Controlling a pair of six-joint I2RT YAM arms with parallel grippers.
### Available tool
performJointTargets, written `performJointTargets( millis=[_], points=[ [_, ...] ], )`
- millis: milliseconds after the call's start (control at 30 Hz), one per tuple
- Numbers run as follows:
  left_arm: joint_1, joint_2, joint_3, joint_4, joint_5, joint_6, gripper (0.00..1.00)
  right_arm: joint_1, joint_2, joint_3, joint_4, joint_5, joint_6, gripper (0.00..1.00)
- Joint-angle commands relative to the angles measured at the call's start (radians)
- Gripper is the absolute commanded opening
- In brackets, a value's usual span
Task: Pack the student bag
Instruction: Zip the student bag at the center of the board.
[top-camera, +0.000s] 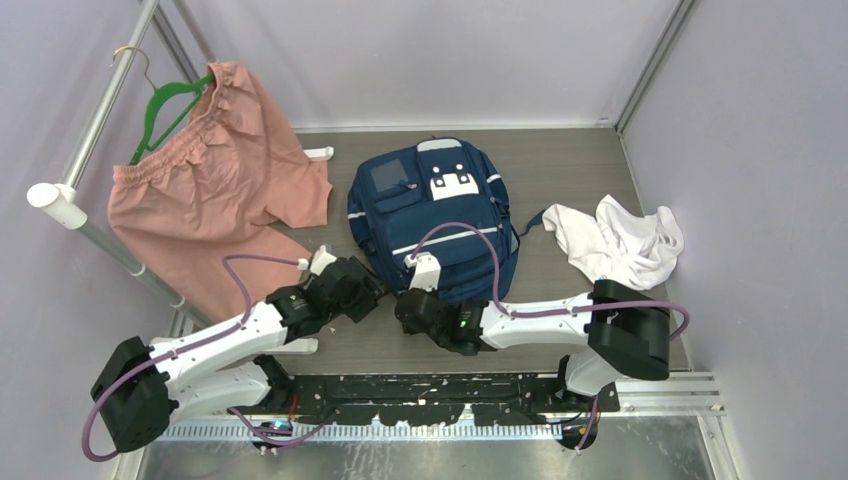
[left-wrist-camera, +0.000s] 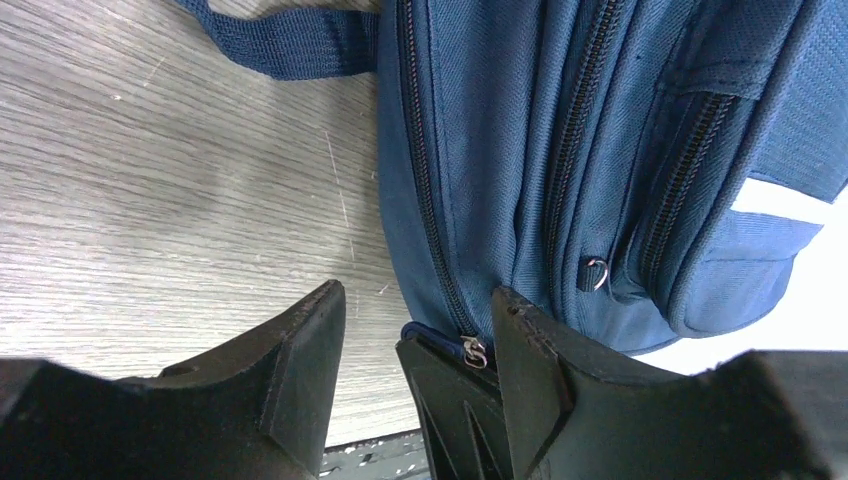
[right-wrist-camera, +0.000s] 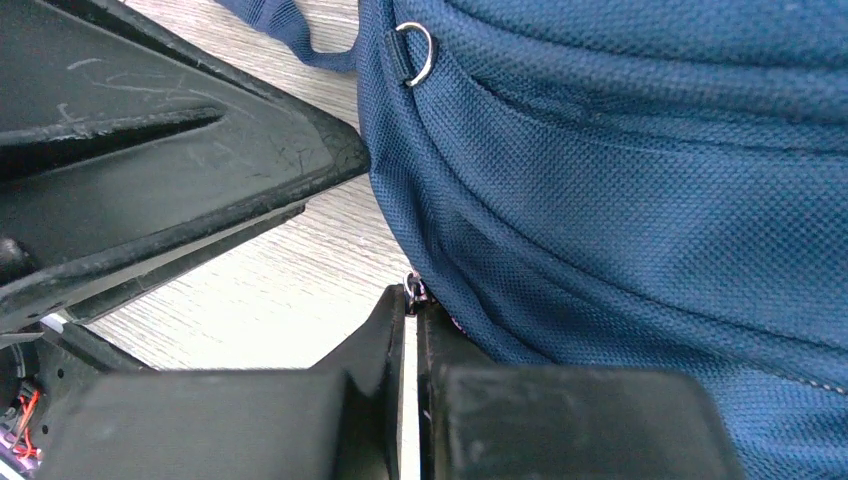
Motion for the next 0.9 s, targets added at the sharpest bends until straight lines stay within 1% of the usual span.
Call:
performJointTargets(
  millis=[0, 167, 300, 367, 400, 533, 600, 667, 767, 867],
  points=[
    [-0.013, 0.007, -0.001, 0.115, -0.082, -0.068, 0.56, -0.005, -0.060, 0.015, 0.051, 0.018, 0.009, 0.01],
    [-0.013, 0.066, -0.002, 0.172, -0.087, -0.083, 0.54, -0.004, -0.061, 0.023, 0.033, 0.035, 0.008, 0.01],
    [-0.013, 0.104, -0.002, 0.196, -0.090, -0.099, 0.48, -0.006, -0.070, 0.013, 0.016, 0.049, 0.008, 0.01],
    [-0.013, 0.132, -0.002, 0.231, -0.083, -0.091, 0.40, -0.010, -0.075, 0.008, -0.003, 0.049, 0.010, 0.01],
    [-0.013, 0.144, 0.002, 0.239, -0.079, -0.088, 0.34, -0.010, -0.080, 0.003, -0.005, 0.050, 0.008, 0.01],
    [-0.012, 0.178, 0.028, 0.245, -0.065, -0.074, 0.01, -0.012, -0.098, 0.000, -0.034, 0.052, -0.015, 0.01],
    [-0.012, 0.178, 0.036, 0.240, -0.070, -0.064, 0.00, -0.012, -0.115, -0.004, -0.057, 0.053, -0.024, 0.01],
    [-0.012, 0.161, 0.047, 0.202, -0.097, -0.054, 0.00, -0.013, -0.145, -0.016, -0.086, 0.055, -0.027, 0.01],
    [-0.003, 0.105, 0.076, 0.095, -0.173, -0.014, 0.00, -0.013, -0.215, -0.046, -0.151, 0.066, -0.025, 0.01],
    [0.049, 0.032, 0.104, -0.008, -0.210, 0.049, 0.00, -0.011, -0.298, -0.076, -0.233, 0.080, -0.021, 0.01]
  ],
)
